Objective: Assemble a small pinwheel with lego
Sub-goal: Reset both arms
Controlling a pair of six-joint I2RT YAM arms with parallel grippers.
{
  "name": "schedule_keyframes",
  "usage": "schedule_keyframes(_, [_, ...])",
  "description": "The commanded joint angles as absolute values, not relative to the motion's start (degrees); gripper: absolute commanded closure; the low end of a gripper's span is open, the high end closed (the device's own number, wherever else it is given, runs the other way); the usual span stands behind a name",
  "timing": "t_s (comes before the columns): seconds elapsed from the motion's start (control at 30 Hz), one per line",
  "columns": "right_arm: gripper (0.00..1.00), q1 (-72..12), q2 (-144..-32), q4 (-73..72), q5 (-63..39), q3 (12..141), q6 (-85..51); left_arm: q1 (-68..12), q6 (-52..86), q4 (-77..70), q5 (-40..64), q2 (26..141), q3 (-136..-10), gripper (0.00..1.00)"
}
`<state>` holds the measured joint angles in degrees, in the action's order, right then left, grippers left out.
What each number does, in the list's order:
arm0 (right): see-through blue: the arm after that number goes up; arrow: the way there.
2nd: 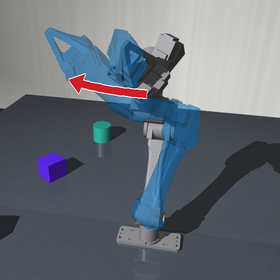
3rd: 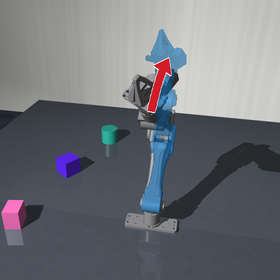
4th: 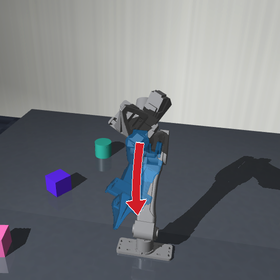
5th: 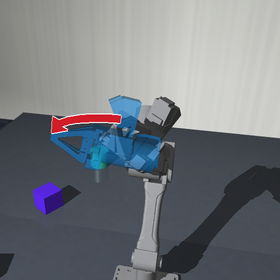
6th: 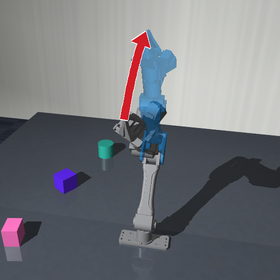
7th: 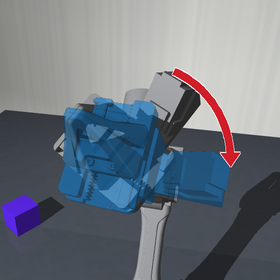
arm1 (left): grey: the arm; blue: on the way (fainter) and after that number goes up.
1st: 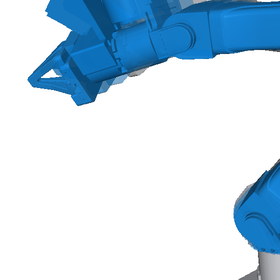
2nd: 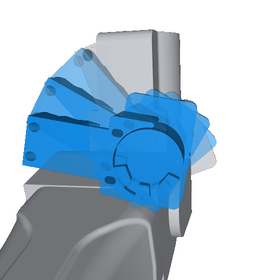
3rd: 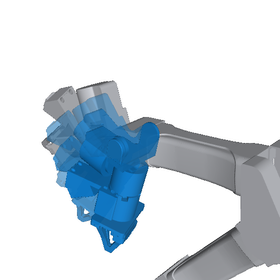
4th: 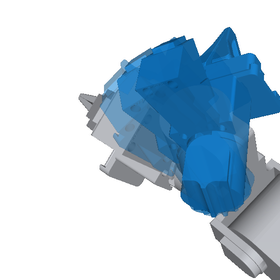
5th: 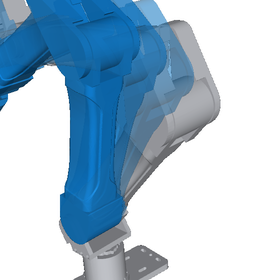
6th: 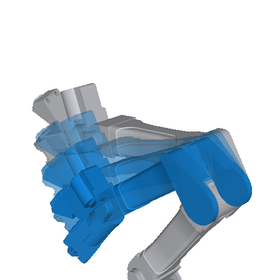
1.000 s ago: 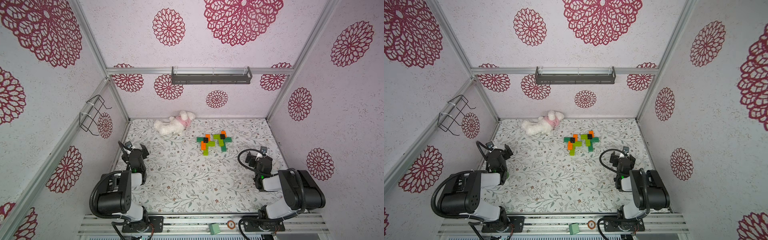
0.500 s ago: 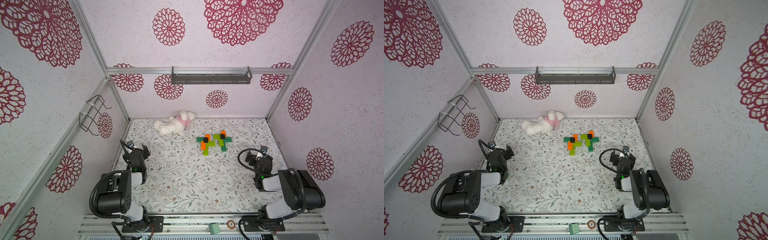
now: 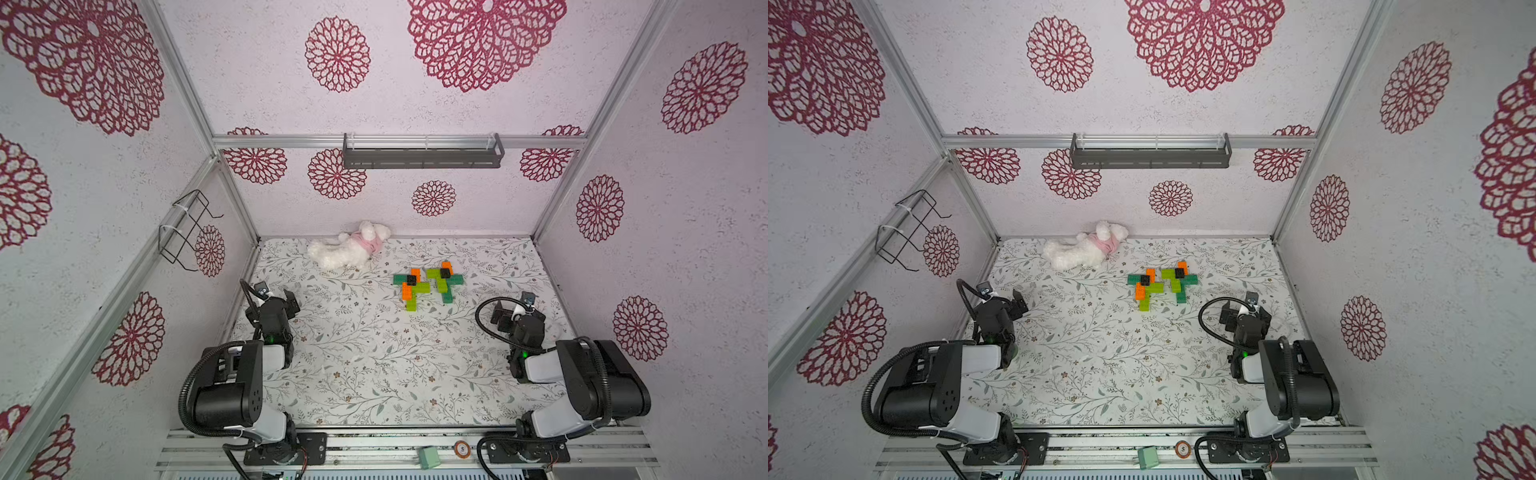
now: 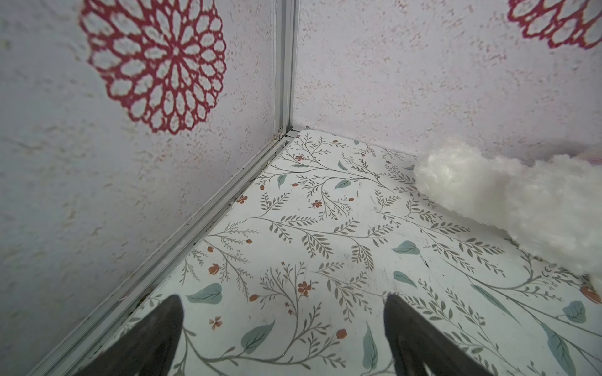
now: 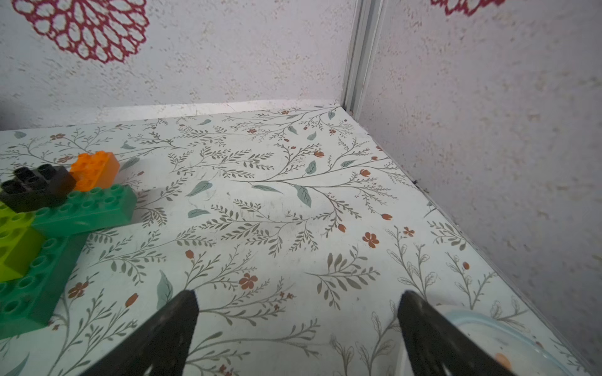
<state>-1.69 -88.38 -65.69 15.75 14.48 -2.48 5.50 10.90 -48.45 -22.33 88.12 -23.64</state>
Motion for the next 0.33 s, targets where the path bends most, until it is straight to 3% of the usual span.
schedule_keyframes(0.0, [0.01, -1.9, -87.8, -68.2, 15.2, 14.7, -1.7, 5.2, 10.1, -48.9, -22.1, 88.2, -24.1, 0.03])
schedule_keyframes(0.3, [0.01, -1.9, -87.8, -68.3, 15.2, 14.6, -1.6, 5.3, 10.0, -48.7, -21.9, 88.2, -24.1, 0.03])
